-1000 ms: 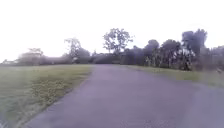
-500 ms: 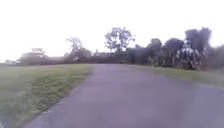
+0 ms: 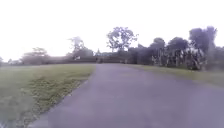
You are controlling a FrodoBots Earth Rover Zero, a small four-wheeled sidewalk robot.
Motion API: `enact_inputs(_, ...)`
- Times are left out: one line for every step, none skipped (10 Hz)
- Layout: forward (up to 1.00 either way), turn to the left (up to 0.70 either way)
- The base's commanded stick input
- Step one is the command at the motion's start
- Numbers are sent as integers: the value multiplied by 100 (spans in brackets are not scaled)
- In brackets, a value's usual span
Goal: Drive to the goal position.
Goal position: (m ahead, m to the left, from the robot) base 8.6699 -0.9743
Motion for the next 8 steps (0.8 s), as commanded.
enact_inputs(70,0)
enact_inputs(70,0)
enact_inputs(70,0)
enact_inputs(70,0)
enact_inputs(70,0)
enact_inputs(70,-35)
enact_inputs(70,-35)
enact_inputs(70,-35)
